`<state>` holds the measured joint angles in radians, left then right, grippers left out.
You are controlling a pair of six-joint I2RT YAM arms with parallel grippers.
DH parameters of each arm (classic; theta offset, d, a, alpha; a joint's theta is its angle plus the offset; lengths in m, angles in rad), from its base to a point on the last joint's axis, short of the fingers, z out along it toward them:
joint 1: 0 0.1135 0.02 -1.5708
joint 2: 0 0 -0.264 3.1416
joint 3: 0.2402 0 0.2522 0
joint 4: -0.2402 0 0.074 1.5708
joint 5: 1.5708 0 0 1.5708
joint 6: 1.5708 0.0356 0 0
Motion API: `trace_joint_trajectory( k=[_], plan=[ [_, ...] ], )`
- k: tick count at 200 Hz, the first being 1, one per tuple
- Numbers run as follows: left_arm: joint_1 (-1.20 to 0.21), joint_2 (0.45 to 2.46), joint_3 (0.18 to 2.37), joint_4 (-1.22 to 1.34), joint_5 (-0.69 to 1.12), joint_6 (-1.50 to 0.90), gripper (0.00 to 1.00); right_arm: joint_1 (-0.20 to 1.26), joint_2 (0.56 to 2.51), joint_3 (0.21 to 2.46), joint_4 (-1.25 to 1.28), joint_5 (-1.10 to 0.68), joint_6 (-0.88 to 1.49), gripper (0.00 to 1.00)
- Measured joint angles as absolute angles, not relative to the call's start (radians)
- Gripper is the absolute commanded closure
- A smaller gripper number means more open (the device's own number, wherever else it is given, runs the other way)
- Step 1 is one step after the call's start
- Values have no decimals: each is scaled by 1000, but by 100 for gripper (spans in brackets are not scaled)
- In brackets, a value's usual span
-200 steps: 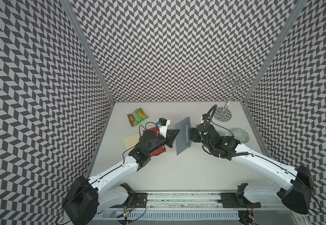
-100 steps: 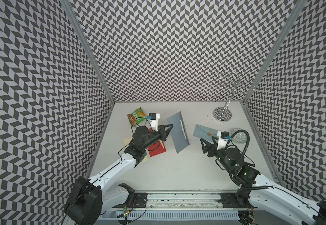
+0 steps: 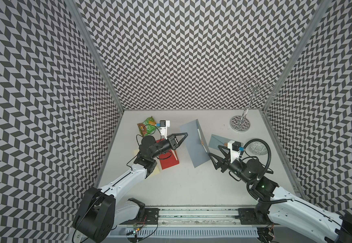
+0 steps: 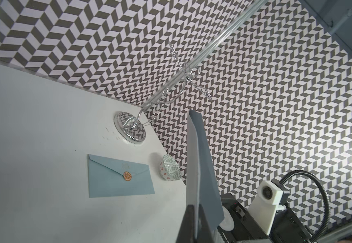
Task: Open the envelope
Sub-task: Open the envelope flap on the envelope.
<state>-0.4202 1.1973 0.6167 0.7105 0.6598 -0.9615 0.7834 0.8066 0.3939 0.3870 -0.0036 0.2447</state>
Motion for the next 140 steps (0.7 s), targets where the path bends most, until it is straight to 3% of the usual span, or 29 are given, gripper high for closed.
trace_joint_trajectory(
  k=[38,91,140],
  plan=[
    [-420,1199,617,759,705,-982,100,783,902,435,365,-42,260,27],
    [-420,1199,617,770,724,-986,100,768,912,440,389,-62,332,45],
    [-420,1199,617,783,725,-991,100,660,888,393,469,-181,427,63]
  ],
)
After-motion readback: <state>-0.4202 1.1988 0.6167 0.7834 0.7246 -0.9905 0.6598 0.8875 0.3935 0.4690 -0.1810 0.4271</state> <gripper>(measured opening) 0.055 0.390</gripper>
